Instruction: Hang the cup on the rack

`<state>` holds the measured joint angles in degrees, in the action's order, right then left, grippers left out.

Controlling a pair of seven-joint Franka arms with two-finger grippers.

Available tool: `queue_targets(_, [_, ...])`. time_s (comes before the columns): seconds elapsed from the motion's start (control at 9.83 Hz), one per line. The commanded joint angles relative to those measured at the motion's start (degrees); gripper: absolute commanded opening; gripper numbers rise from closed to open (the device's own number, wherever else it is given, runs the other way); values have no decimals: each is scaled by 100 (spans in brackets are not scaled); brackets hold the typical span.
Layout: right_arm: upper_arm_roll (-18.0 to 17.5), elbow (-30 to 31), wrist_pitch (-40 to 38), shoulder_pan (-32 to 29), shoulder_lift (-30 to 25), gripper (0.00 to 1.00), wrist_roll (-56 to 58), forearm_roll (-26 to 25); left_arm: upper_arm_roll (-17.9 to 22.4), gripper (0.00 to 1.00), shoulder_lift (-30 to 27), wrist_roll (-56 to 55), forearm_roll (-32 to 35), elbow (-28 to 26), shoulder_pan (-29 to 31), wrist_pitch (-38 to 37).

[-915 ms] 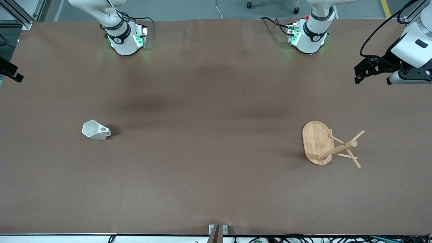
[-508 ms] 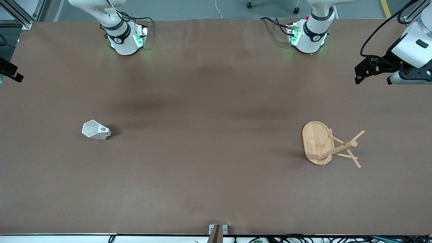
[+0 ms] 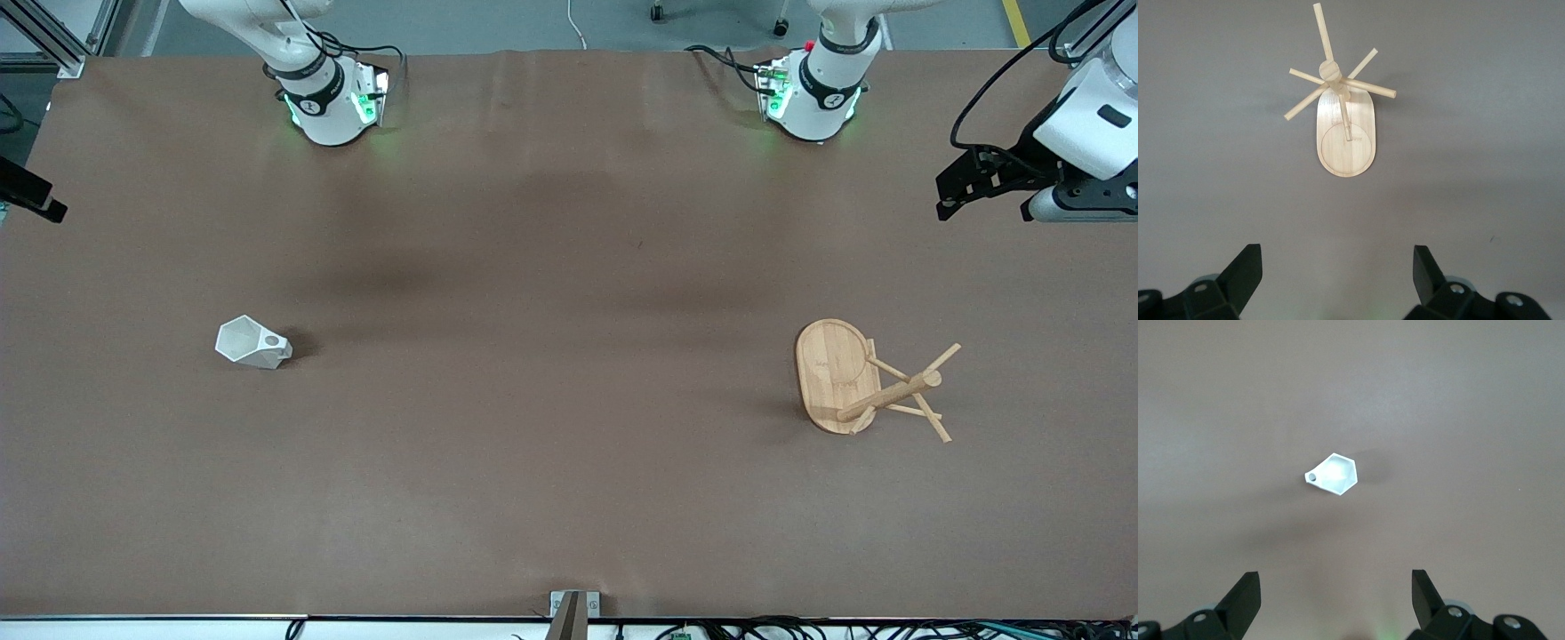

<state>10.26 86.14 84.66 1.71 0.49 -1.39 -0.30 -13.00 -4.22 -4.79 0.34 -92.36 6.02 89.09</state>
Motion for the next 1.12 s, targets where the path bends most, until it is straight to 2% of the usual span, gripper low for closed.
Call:
queue_targets(0.0, [-42,1023,960,-232,21,100,296,-58,-10,100,132,48,-104,-2,22,-103])
queue_targets(0.2, [-42,2244,2329,-346,30,100,332,-67,-10,100,132,48,-130,-19,13,-111])
queue_targets(0.41, [-42,3081,3421,-338,222,100,385,-67,-10,100,141,48,-218,-11,-4,-111])
queue_targets(0.71, [-50,3803,4827,-312,766,100,447,-67,-10,100,141,48,-218,-11,13,-111])
queue_targets(1.02, [-77,3928,5471,-312,1373,100,491,-58,-10,100,141,39,-218,-11,13,-111])
